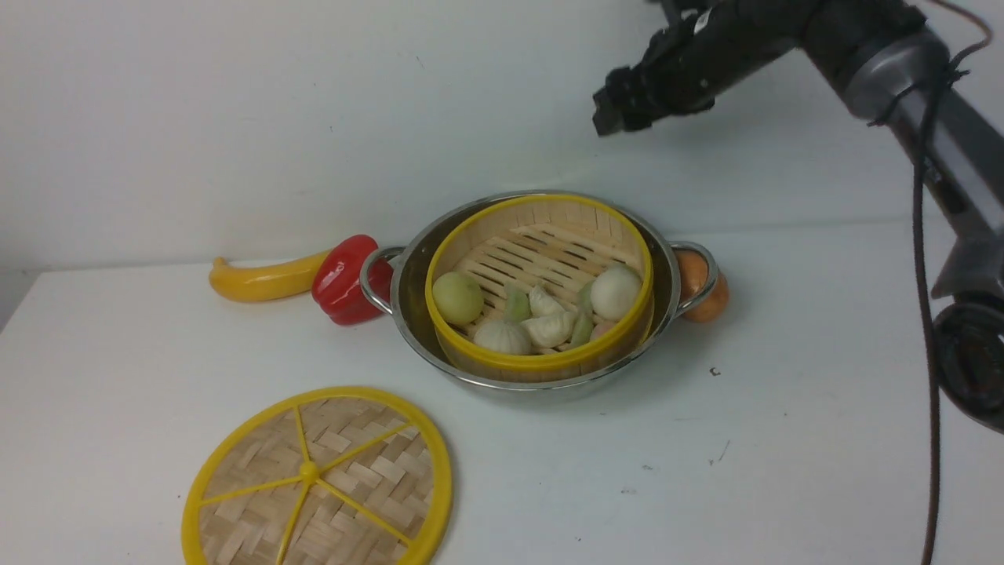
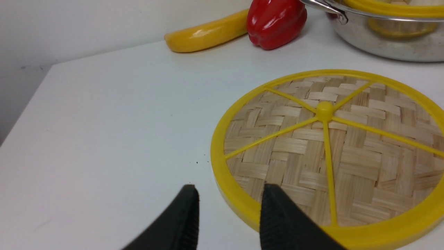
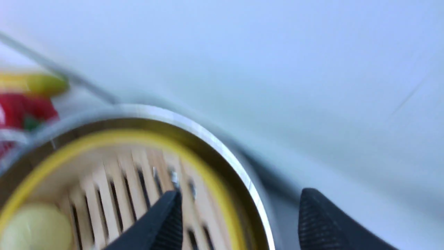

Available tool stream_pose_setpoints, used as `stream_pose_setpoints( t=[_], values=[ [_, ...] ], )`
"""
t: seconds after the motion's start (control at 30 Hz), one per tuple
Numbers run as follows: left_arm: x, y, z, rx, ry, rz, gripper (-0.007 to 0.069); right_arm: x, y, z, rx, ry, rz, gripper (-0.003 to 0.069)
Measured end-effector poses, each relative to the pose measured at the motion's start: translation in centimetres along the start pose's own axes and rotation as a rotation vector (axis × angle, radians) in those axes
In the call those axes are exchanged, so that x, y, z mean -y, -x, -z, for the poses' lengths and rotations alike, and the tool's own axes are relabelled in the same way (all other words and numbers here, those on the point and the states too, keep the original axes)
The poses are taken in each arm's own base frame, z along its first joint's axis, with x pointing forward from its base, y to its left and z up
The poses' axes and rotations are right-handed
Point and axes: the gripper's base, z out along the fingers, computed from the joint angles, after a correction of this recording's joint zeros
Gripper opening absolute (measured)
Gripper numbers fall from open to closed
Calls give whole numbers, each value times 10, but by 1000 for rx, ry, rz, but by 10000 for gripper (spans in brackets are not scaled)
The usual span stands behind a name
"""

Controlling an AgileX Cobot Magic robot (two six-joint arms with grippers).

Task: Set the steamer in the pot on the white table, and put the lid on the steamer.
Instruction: 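Place the bamboo steamer basket of food into the steel pot with the right gripper, then grasp the bamboo steamer lid lying on the table by its centre knob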

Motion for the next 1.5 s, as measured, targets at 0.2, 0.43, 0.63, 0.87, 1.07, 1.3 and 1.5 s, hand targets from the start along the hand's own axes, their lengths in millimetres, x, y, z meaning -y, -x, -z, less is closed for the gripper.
stream_pose_setpoints(
  t=[0.2, 0.43, 0.63, 0.87, 1.07, 1.3, 1.5],
  values=[
    [0, 0, 0, 0, 0, 0, 241, 0, 31, 55, 161, -128, -39, 262],
    [0, 0, 0, 0, 0, 0, 241, -5, 47, 96, 235, -174, -62, -3],
    [0, 0, 0, 0, 0, 0, 241, -21, 63, 144, 336, -106, -127, -6],
    [0, 0, 0, 0, 0, 0, 241, -43, 67, 152, 347, 153, -300, -2],
    [0, 0, 0, 0, 0, 0, 241, -48, 68, 153, 347, 218, -302, 0],
    [0, 0, 0, 0, 0, 0, 241, -46, 67, 162, 323, 127, -217, 8],
    [0, 0, 0, 0, 0, 0, 241, -42, 40, 200, 218, -109, -108, 18]
  ],
)
